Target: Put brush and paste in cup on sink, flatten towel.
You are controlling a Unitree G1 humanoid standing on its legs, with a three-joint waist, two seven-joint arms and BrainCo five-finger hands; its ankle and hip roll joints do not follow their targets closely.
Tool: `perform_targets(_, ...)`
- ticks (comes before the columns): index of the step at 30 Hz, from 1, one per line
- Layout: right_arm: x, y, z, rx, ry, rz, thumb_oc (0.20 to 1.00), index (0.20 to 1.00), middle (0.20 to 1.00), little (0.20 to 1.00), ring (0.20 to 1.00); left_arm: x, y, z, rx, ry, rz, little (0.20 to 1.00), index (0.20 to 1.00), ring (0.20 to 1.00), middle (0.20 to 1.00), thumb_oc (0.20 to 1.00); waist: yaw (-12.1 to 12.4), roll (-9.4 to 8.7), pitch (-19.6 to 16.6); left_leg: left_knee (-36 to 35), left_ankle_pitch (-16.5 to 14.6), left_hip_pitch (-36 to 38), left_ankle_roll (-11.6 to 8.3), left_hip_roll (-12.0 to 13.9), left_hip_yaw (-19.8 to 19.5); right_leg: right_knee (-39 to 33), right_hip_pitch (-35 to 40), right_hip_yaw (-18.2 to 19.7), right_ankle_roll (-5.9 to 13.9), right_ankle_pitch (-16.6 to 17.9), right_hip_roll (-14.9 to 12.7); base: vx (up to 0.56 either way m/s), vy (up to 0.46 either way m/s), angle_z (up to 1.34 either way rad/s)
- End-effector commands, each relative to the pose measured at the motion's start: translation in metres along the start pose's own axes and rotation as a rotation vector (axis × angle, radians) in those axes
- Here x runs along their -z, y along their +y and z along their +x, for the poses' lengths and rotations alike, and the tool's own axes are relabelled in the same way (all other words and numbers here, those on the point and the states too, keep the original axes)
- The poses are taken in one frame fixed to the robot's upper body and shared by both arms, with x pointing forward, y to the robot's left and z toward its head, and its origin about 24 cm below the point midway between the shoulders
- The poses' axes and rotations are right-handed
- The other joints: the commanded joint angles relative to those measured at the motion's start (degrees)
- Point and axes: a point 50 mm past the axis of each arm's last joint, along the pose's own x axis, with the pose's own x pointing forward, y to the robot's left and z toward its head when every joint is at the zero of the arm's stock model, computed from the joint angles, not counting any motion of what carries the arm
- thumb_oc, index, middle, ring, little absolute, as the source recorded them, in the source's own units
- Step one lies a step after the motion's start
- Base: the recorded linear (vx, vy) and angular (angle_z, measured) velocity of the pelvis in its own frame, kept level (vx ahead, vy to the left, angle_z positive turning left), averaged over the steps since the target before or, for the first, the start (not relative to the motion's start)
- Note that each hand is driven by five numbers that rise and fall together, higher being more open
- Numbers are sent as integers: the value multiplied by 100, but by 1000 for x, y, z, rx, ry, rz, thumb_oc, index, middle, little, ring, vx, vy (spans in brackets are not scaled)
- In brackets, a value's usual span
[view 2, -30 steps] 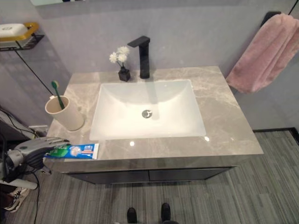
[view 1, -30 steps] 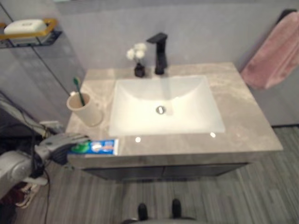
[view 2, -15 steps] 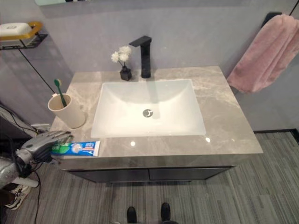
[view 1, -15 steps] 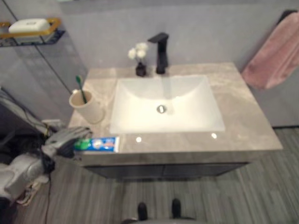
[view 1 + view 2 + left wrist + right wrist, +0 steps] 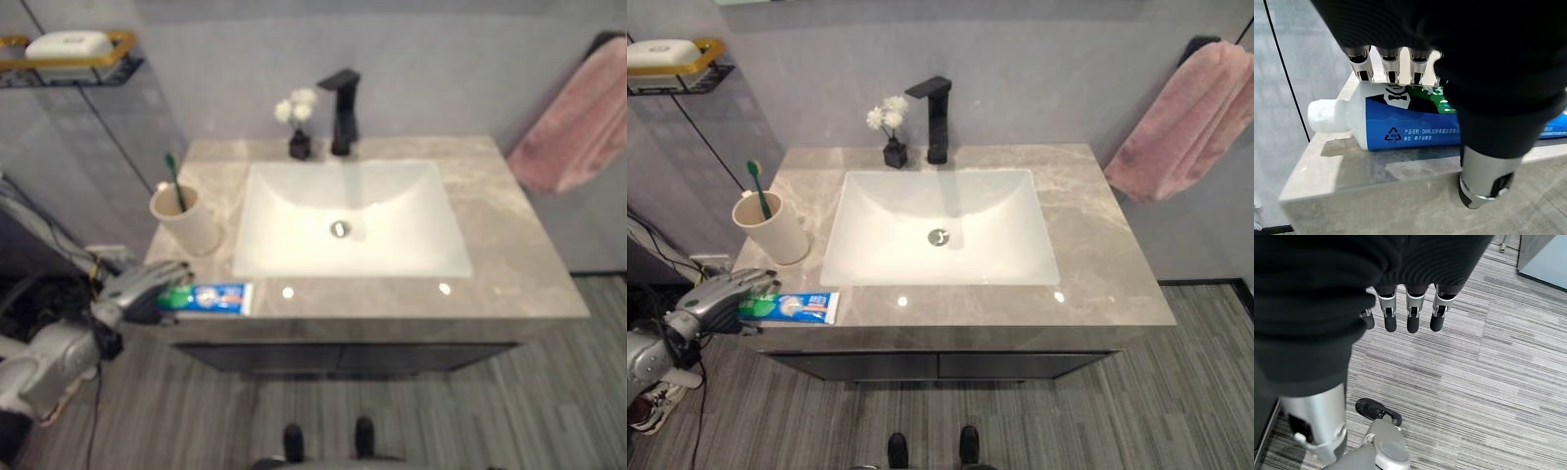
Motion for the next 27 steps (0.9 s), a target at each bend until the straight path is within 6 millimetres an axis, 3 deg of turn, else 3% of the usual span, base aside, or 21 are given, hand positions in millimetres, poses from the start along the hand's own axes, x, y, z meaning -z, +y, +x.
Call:
perform_targets(1,-4,-8,0,41,-12,4,1000,1000,1000,1000,1000,12,-76,-24,321,153,-41,200,200,200,200,200,-228,-260,97,102,-675,61,209,-25,76,34,27,111,467,-305,-271,0,0,0)
perform_targets(4,-3,-6,0,47,-15,16,1000,1000,1000,1000,1000,15,-81,-28,297,199,-89,200,200,200,200,200,-212,-260,99,102,-673,64,211,-21,92,34,14,115,461,-304,-265,0,0,0)
perform_targets(10,9,2,-1,22,22,39,1000,1000,1000,1000,1000,5,-88,-36,193,250,-392,200,200,200,200,200,-178,-258,93,102,-659,74,219,-15,99,34,19,128,431,-314,-250,-2,-15,-7)
perform_targets(11,9,4,-1,12,23,28,1000,1000,1000,1000,1000,5,-85,-37,194,245,-373,401,401,401,401,401,-185,-254,90,102,-650,87,209,-10,90,34,38,111,421,-331,-248,-2,-31,-4)
perform_targets(12,9,4,-1,9,24,25,1000,1000,1000,1000,1000,5,-85,-38,194,250,-376,827,827,827,827,827,-181,-256,86,102,-649,89,207,-6,87,34,45,107,416,-339,-249,0,0,0)
perform_targets(13,9,4,-1,10,24,23,1000,1000,1000,1000,1000,6,-86,-38,195,256,-383,1000,1000,1000,1000,1000,-184,-255,82,102,-648,92,205,-4,74,34,55,101,413,-344,-251,0,0,0)
perform_targets(27,0,-3,0,31,-1,13,1000,1000,1000,1000,1000,3,-83,-27,169,247,-438,1000,1000,1000,1000,1000,-224,-214,66,102,-619,53,188,-2,69,34,32,78,402,-327,-248,0,0,0)
